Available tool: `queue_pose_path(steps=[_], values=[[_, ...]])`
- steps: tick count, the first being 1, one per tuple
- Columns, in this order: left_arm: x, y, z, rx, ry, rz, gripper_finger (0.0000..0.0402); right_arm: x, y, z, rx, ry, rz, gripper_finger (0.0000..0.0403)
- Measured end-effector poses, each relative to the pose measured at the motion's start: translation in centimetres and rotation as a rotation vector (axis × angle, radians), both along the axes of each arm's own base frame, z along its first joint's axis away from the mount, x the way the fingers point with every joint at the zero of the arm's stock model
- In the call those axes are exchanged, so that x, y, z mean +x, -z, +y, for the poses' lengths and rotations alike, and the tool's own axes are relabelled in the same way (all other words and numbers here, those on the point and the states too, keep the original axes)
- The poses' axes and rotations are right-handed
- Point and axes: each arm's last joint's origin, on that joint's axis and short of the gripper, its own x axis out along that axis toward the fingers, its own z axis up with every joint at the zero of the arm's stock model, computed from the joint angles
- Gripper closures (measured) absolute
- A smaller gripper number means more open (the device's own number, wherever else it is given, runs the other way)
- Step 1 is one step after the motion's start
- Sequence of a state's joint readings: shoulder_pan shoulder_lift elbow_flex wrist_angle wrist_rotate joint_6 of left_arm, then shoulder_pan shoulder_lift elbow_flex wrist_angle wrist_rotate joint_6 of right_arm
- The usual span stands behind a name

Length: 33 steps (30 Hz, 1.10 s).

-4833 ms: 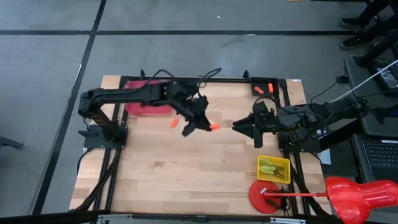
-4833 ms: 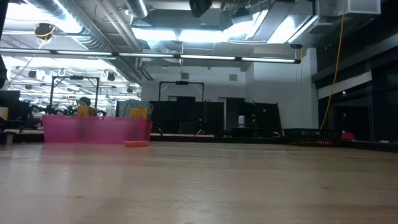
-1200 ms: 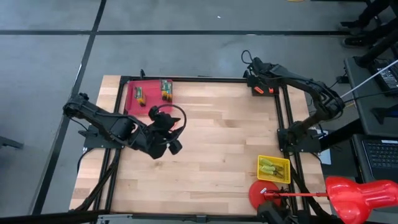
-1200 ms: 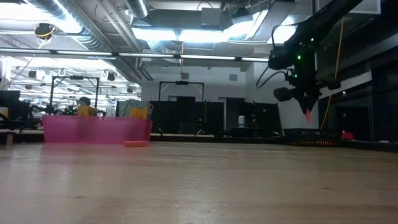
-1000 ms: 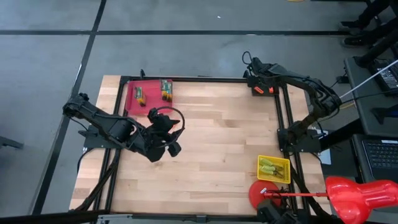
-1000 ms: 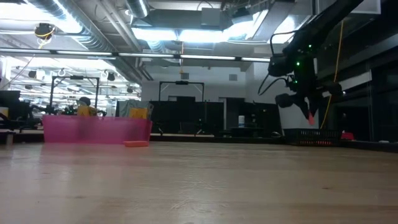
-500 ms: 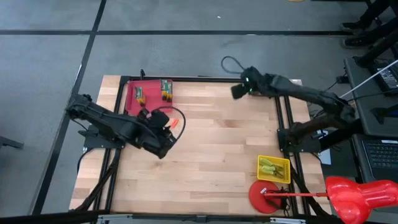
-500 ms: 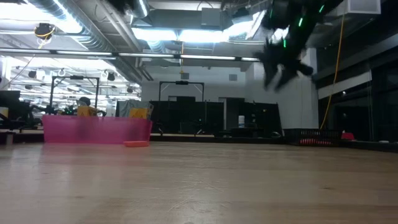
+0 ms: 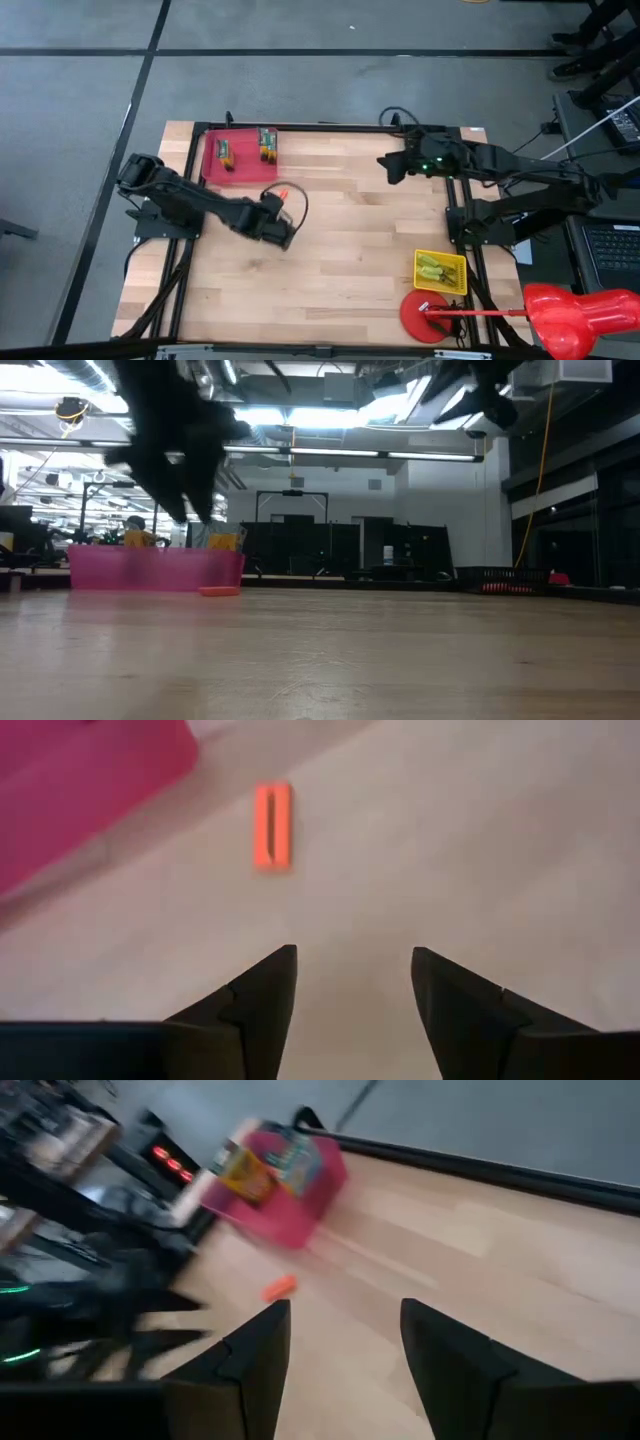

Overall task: Pick & Place School Supplies
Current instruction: Put the orange eraser into the black bin

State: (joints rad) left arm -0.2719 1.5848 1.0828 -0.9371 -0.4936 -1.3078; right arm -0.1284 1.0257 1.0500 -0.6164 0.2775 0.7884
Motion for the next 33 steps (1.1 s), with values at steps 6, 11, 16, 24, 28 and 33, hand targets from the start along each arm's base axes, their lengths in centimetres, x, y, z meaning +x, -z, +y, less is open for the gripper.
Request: queue_pose_path(steps=[6,11,16,24,28,33], values=[[0.9,1.0,4.1,0.008,0.066,0.046,0.0188,-1.3,-1.2,1.1,0.019,-0.013,-0.091,0.0208],[1.2,1.0,6.9,0.012,0.09,0.075,0.0176,-1.7,-1.5,1.6,0.03,0.007,-0.122,0.0208],[1.2,1.0,8.7,-0.035,0.106,0.093,0.0172,-1.7,-1.6,2.1,0.039,-0.011,-0.13,0.0208],[1.4,1.8,10.5,-0.075,0.134,0.135,0.0174,-1.6,-1.7,2.8,0.028,0.01,-0.149,0.0208],[1.7,3.0,11.0,-0.083,0.146,0.185,0.0175,-1.6,-1.8,3.2,0.034,0.003,-0.162,0.0208],[2.0,4.6,11.2,-0.091,0.166,0.251,0.0176,-1.6,-1.8,3.7,0.034,0.001,-0.173,0.0208]])
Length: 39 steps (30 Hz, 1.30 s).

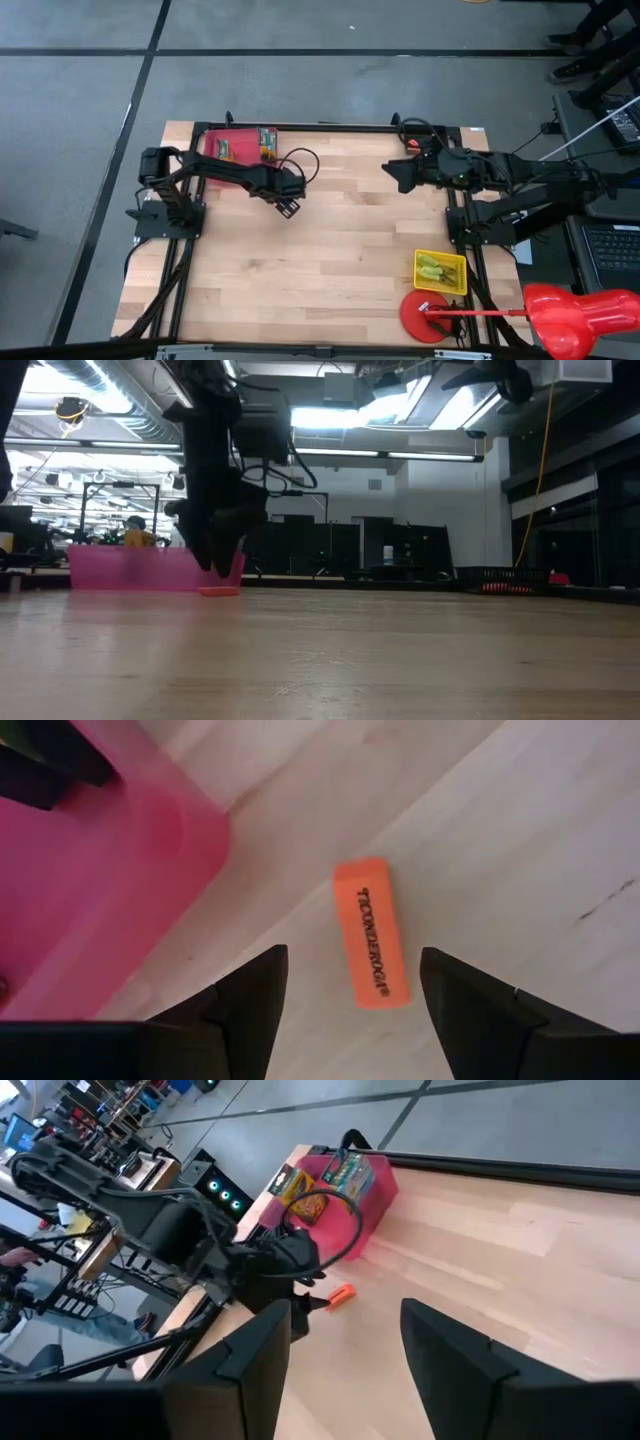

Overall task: Pick & Place School Supplies
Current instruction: Put the orange eraser into the black bin

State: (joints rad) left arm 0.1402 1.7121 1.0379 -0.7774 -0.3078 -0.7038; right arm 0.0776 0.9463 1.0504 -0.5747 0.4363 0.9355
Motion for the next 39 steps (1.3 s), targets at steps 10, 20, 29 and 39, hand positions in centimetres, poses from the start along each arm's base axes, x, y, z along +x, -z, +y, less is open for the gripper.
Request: queue_pose_path(steps=[10,20,29,39], values=[[1.1,2.0,0.1,-0.032,0.015,0.002,0.0176,0.0,-0.1,0.3,0.004,-0.014,-0.01,0.0208],[1.6,2.7,0.1,-0.07,0.019,-0.026,0.0246,0.0,-0.1,0.3,0.004,-0.015,-0.01,0.0208],[1.8,2.4,-0.1,-0.113,0.045,-0.065,0.033,0.1,-0.2,0.4,0.005,-0.024,-0.021,0.0208],[3.4,-4.4,-4.0,-0.224,0.269,-0.543,0.0325,0.2,-0.6,2.0,0.029,-0.125,-0.072,0.0208]])
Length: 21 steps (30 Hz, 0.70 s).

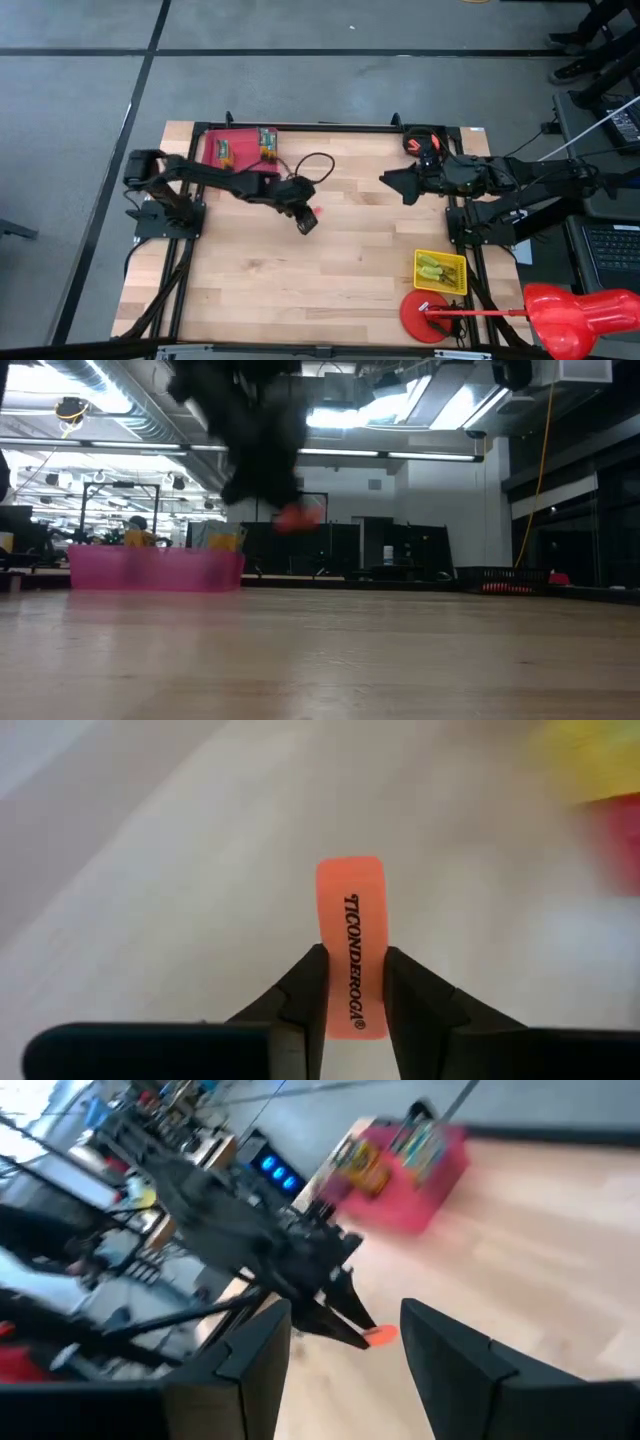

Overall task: Pick & Place School Supplies
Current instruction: Put the orange eraser into the black bin

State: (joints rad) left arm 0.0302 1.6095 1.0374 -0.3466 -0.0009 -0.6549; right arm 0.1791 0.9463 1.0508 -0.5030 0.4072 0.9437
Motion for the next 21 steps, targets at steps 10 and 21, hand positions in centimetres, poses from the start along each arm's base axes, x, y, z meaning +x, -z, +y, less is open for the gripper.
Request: queue_pose_path(steps=[10,21], values=[[-0.4,-6.8,-3.4,0.126,0.127,-0.358,0.0327,0.5,0.4,2.5,0.234,-0.129,-0.01,0.0208],[1.6,-8.4,-5.7,0.483,0.197,-0.393,0.0328,4.3,2.4,2.4,0.38,-0.133,0.054,0.0167]])
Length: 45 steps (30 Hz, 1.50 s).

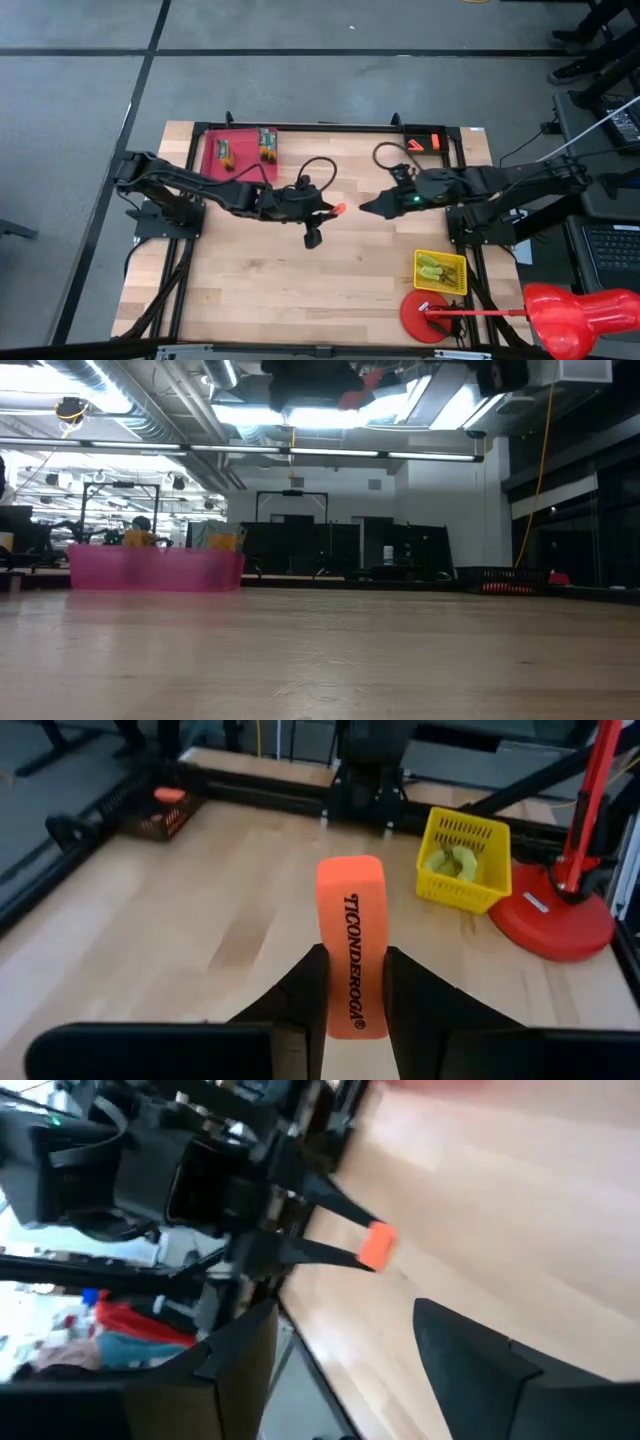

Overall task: Pick & Place School Supplies
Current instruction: Put the orange eraser into the black bin

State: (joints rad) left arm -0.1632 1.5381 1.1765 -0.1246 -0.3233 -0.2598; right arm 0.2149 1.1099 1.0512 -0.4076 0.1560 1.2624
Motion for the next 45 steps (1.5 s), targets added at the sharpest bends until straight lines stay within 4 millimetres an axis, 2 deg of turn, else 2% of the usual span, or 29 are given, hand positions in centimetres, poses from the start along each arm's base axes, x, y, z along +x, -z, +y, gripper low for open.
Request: queue_pose_path(steps=[7,16,25,39,45], values=[[0.8,-0.6,-0.1,0.042,0.01,-0.007,0.0328,2.5,2.0,-0.3,0.016,-0.019,0.071,0.0168],[0.8,-0.6,-0.1,0.045,0.008,-0.006,0.0328,4.7,3.0,-0.1,0.018,-0.035,0.036,0.0196],[0.8,-0.6,-0.3,0.037,0.025,-0.005,0.0329,5.4,3.3,-0.2,-0.026,0.008,0.017,0.0218],[0.7,-0.6,-0.4,0.042,0.021,-0.006,0.0326,5.3,3.4,-0.2,-0.032,-0.003,0.026,0.0343],[0.7,-0.6,-0.5,0.055,0.022,-0.003,0.0321,5.3,3.4,-0.2,-0.048,-0.012,0.024,0.0373]])
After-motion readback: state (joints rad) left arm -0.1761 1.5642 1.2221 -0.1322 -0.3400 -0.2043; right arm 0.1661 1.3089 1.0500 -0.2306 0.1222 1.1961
